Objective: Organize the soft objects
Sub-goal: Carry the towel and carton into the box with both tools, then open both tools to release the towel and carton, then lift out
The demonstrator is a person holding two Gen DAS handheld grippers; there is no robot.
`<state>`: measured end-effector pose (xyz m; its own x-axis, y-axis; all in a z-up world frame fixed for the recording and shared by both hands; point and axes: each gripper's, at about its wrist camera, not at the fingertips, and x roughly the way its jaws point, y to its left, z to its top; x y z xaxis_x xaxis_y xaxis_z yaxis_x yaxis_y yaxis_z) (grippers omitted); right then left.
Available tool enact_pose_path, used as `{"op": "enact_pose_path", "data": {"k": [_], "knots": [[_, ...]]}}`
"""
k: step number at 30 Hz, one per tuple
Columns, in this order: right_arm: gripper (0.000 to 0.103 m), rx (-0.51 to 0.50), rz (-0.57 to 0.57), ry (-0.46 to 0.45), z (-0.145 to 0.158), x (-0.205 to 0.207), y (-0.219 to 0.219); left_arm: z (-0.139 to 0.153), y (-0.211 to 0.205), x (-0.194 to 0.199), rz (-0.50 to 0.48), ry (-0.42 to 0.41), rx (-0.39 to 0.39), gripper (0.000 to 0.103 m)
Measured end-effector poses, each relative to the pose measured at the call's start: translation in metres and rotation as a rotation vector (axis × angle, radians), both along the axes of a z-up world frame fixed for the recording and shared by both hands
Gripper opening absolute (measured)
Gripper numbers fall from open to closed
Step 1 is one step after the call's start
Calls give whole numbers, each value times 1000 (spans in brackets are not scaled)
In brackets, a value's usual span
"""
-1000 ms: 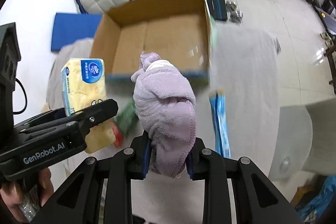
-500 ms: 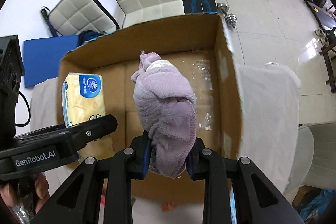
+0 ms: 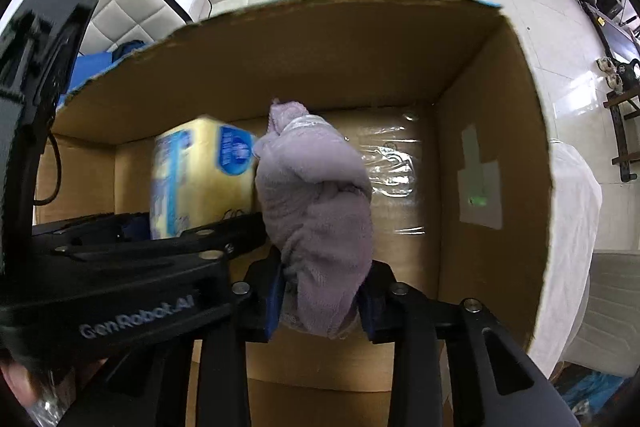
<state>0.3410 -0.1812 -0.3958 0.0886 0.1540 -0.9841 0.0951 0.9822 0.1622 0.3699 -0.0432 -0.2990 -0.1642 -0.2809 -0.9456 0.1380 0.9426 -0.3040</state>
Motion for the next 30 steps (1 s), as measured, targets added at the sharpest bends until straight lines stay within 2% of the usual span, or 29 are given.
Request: {"op": "enact_pose_path", "data": {"k": [3,10,12,16,18,20,23,24,30], "knots": [[44,-5,-6,6,-2,0,-1,10,2,-5,7,-21,20,63],[51,-13,10,-3,6,-12,-1,47,18,-35,35,-60,55,64],[64,-20,9,-6,12,-17,-1,61,27,-45,46,-84,59,66],[75,-27,14,-11,23,-33,1,89,47,-69,69,-138,75,86],[90,-28,20,-9,31,-43,5,103,53,-82,76,-168,93,92],[96,-35,18,-19,38,-54,9,113,61,-91,74,-210,131,98],[98,-47,10,-36,46,-75,14,125,75,-100,77,-278,172,99],[99,-52,13,-47,50,-82,16,127,68,-103,80,-289,176,100],[99,-69,10,-98,82,-115,22,148,86,-117,108,-372,178,100]]}}
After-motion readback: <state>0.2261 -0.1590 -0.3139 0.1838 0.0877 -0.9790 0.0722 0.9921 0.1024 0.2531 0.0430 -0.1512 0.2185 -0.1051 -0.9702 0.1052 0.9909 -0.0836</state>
